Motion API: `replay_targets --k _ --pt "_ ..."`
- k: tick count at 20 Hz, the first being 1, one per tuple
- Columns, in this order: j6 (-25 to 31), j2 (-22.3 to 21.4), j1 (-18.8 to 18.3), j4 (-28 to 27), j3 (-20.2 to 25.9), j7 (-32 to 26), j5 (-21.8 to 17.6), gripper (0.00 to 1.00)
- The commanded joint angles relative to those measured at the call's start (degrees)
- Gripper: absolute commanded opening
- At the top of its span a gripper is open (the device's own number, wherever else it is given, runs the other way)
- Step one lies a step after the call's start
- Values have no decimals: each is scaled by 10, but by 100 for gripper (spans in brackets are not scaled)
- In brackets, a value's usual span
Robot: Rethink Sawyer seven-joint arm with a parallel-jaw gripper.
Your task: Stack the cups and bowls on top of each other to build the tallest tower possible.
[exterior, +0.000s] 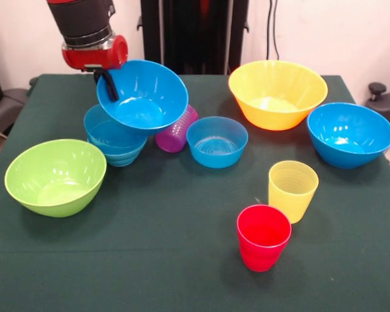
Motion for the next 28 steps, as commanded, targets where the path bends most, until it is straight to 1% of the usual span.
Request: replay_targets --k 1,15,18,23,25,28 --pt "-40 20 16 16 -19 -14 -52 0" --pt "-15 22 -11 4 -3 -50 -49 0" --pt "-8 17 -18 7 1 -55 -45 0" --pt "20 11 -32 -4 13 -78 -35 0" --pt "25 15 -34 -10 16 -81 -34 0" --pt "17 25 -32 -13 14 -75 -36 0"
